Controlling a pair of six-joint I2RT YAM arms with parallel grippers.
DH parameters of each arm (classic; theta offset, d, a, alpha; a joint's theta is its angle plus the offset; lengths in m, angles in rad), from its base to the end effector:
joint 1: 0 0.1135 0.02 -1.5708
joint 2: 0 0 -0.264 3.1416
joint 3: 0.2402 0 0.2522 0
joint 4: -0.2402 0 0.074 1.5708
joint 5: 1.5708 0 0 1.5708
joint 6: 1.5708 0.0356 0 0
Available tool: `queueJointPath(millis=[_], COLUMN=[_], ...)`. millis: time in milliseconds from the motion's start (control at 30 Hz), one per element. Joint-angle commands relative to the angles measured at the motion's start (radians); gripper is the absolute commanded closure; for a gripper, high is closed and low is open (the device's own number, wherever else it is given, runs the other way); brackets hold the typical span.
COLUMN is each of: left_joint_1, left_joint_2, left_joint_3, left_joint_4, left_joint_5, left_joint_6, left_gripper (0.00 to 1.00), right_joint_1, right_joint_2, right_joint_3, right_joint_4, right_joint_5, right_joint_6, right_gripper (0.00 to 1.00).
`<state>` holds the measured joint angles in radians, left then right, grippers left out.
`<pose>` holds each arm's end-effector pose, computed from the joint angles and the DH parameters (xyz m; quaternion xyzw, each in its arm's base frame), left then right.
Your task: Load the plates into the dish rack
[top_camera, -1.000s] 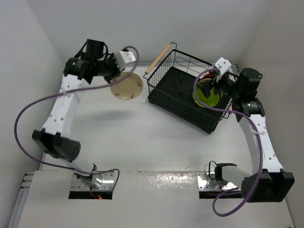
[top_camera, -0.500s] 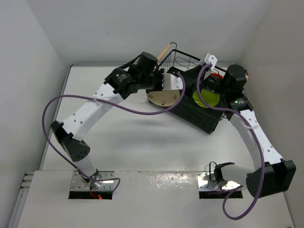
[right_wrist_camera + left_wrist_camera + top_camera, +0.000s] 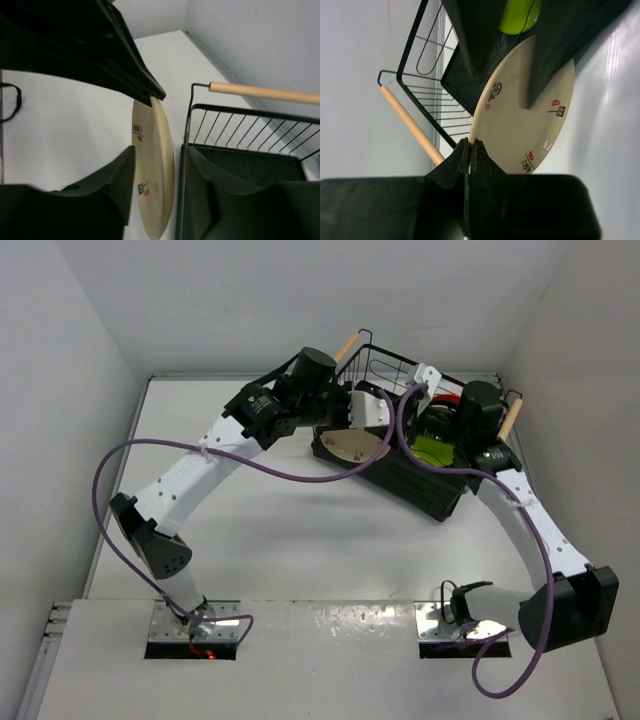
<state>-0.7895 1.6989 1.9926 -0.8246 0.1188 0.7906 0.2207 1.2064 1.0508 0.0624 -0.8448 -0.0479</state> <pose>0.2541 -0.2622 0.4483 0.6362 0.5888 -0.0513 0.4960 0.2619 0.0861 0.3724 -0.3639 0.6313 0.3549 0.5858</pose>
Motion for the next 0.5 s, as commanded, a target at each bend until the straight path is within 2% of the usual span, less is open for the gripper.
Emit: queueJointPath(millis=[0,100,200,300,367,400,433,467], left_joint_1=[-0.016,-0.016,-0.016,-0.016,-0.016,-0.016,-0.016,-0.007], left_joint_2=[-0.07,-0.081,-0.09,-0.09,-0.099,-0.099,-0.099,-0.099], left_joint_3=[0.043,0.031,0.031,0.04,0.04,0.04,0.04,0.04], left_joint_4=[0.055,0.055,0.055,0.055,0.055,0.064,0.074,0.097], left_joint_5=[0.054,0.055,0.076,0.076,0.053,0.036,-0.003,-0.024], left_joint_6=[-0.021,-0.03,-0.06,-0.07,-0.097,-0.115,-0.135,-0.183], left_gripper=[1.0,1.0,1.0,1.0,0.98,0.84,0.61,0.12], right_joint_1=[0.014,0.016,0.019,0.023,0.019,0.023,0.02,0.011], right_joint_2=[0.03,0.028,0.022,0.018,0.002,-0.004,-0.014,-0.019], right_joint_3=[-0.005,-0.006,-0.005,-0.003,-0.012,-0.012,-0.008,0.015], right_joint_4=[0.054,0.092,0.09,0.073,0.103,0.111,0.122,0.129], right_joint_5=[0.029,0.085,0.089,0.102,0.111,0.121,0.133,0.176], right_joint_6=[-0.004,0.037,0.001,-0.026,-0.036,-0.052,-0.061,-0.107], right_gripper=[0.6,0.89,0.89,1.0,1.0,1.0,1.0,1.0])
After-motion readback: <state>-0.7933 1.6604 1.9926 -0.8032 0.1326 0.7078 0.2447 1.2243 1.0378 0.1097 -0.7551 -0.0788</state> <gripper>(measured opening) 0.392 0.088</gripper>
